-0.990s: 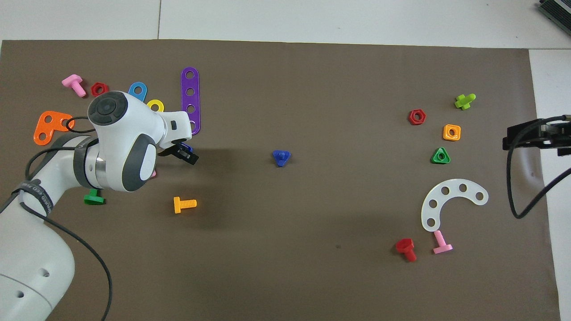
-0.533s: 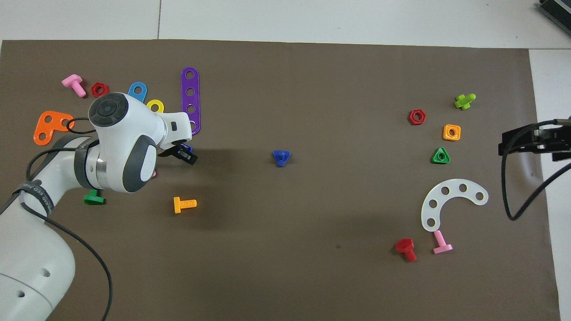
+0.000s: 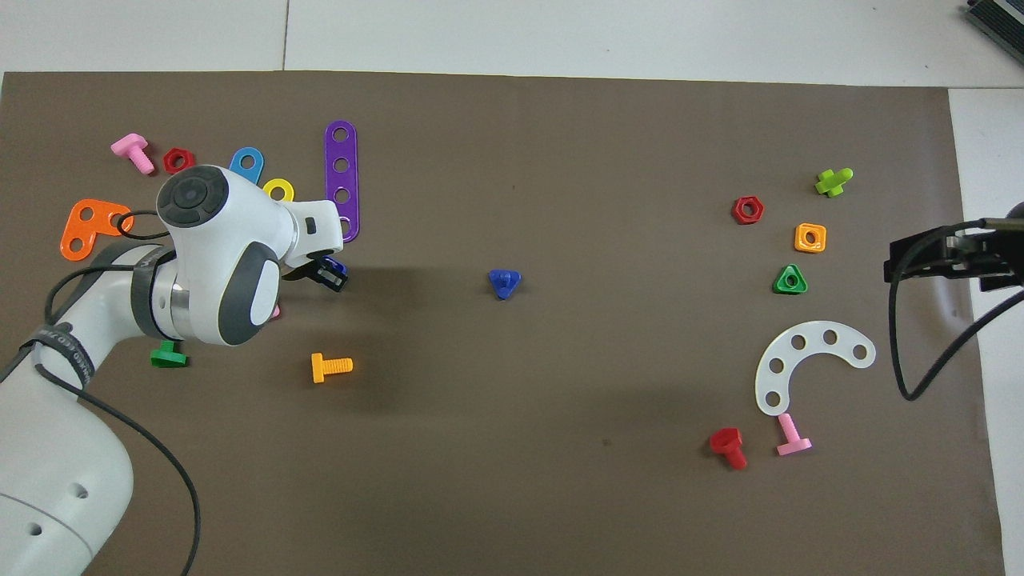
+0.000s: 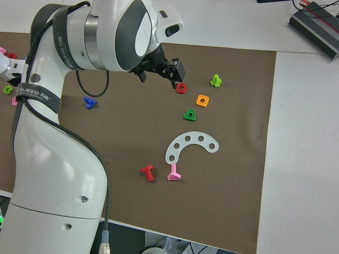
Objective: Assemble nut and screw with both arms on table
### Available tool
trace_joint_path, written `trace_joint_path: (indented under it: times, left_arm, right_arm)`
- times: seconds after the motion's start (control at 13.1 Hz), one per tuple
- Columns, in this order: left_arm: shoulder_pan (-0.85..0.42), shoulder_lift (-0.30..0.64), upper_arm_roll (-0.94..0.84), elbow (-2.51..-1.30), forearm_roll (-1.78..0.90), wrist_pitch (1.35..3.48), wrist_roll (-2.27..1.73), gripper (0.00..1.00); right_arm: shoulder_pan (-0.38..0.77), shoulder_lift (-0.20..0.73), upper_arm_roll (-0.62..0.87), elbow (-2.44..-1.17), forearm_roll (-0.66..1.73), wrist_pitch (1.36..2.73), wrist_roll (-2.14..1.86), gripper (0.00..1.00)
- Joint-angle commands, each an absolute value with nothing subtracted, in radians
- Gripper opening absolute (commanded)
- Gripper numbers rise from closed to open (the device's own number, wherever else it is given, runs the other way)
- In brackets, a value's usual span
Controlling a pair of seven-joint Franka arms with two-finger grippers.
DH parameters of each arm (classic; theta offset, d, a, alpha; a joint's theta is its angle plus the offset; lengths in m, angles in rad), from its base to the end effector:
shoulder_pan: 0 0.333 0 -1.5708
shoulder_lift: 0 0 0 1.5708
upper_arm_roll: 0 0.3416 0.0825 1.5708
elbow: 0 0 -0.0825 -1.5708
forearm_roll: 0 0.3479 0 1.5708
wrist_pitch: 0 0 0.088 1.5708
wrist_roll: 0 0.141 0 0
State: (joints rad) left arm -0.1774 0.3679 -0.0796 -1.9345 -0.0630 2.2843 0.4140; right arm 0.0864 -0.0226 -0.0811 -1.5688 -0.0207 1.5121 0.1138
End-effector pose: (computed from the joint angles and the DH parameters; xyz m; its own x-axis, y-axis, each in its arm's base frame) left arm 0.5795 -0.1529 0.3093 0.8116 -0.5841 0.0128 -0.5832 -0.8087 0.0768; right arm 0.5037 -0.0009 0.6235 0.9935 -0.1094 -0.0318 -0.1087 -0.9938 0.0226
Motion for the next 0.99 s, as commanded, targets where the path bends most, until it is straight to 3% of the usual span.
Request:
trace_joint_path:
  times: [0.0, 0.38, 0.53, 0.91]
  left_arm:
    - [-0.183, 0.356, -0.075, -1.942, -0.054, 2.292, 0.397, 0.26]
    - [-0.256, 0.399, -0.075, -1.751, -0.06, 2.116, 0.087, 0.27]
    - [-0.308, 0.414, -0.077, -1.695, -0.061, 2.079, -0.038, 0.31]
    - [-0.445, 0.456, -0.077, -1.562, -0.074, 1.982, -0.337, 0.22]
  right_arm:
    - [0.078, -0.044, -0.074, -1.589, -0.006, 1.514, 0.095, 1.0]
    - [0.078, -0.044, -0.074, -1.589, -0.006, 1.513, 0.095, 1.0]
    - [0.078, -0.044, -0.074, -1.589, -0.006, 1.514, 0.095, 1.0]
    - [0.078, -0.044, -0.074, -1.589, -0.006, 1.514, 0.095, 1.0]
